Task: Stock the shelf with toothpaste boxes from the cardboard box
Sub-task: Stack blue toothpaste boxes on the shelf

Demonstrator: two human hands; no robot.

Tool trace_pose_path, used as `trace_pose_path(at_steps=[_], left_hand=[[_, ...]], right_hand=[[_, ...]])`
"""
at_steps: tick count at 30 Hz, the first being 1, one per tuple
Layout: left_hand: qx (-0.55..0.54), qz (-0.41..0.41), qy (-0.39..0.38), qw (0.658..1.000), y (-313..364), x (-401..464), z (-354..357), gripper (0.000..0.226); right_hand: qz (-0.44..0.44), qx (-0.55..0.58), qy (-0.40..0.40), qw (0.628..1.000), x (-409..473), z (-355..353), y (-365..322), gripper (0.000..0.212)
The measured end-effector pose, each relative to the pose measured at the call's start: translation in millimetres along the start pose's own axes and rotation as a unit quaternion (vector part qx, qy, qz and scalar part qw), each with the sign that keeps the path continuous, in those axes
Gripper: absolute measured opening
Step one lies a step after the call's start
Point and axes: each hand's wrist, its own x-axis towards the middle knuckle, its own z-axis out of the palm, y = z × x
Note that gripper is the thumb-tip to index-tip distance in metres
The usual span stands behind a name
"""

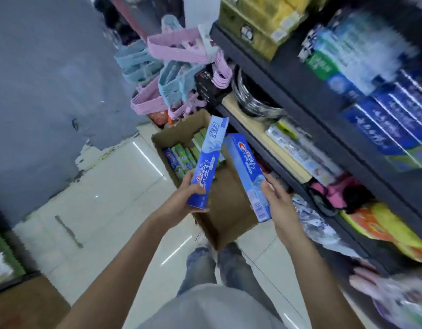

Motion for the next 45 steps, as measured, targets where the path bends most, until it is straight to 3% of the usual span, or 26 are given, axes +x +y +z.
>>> trace_pose_path(at_steps=[2, 6, 9, 10, 13, 17, 18, 23, 27, 29, 31, 35, 41, 45], left_hand=[[0.031, -0.01, 0.018, 0.999, 11, -15, 22, 0.032], [0.138, -0.002, 0.001, 0.99, 18, -28, 56, 0.06], [0.179, 0.014, -0.015, 0.984, 18, -33, 86, 0.025], [0.192, 0.022, -0.03, 0.981, 16, -34, 99, 0.027], [0.248, 0.045, -0.088, 0.964, 9, -40, 146, 0.065], [0.286, 0.115, -0.104, 0.945, -26, -40, 228, 0.009], [0.297, 0.136, -0.102, 0.94, -37, -39, 250, 0.004], [0.341, 0.223, -0.098, 0.908, -97, -39, 362, 0.019], [0.315, 0.252, -0.071, 0.912, -138, -41, 435, 0.02], [0.334, 0.247, -0.084, 0.906, -153, -41, 463, 0.019], [0.322, 0.221, -0.089, 0.916, -168, -38, 484, 0.015], [0.322, 0.172, -0.056, 0.929, -186, -31, 510, 0.015], [0.301, 0.145, -0.007, 0.942, -186, -28, 530, 0.012], [0.325, 0.164, -0.005, 0.932, -183, -30, 540, 0.012]], right_hand=[[0.018, 0.073, 0.025, 0.997, -30, -19, -8, 0.018], [0.029, 0.158, 0.079, 0.984, -87, -72, -4, 0.012], [-0.003, 0.168, 0.125, 0.978, -121, -120, 14, 0.011], [-0.013, 0.16, 0.14, 0.977, -133, -137, 20, 0.011], [-0.037, 0.128, 0.205, 0.97, -160, -195, 40, 0.01], [-0.068, 0.119, 0.282, 0.95, -182, -288, 56, 0.019], [-0.077, 0.114, 0.294, 0.946, -188, -314, 58, 0.021], [-0.131, 0.026, 0.284, 0.949, -210, -458, 59, 0.026], [-0.151, -0.119, 0.268, 0.944, -221, -564, 68, 0.028], [-0.148, -0.217, 0.255, 0.931, -218, -609, 77, 0.032], [-0.152, -0.335, 0.256, 0.894, -206, -642, 84, 0.038], [-0.189, -0.464, 0.316, 0.806, -176, -671, 84, 0.038], [-0.222, -0.461, 0.343, 0.788, -104, -697, 59, 0.037], [-0.148, -0.571, 0.329, 0.738, -72, -713, 50, 0.044]])
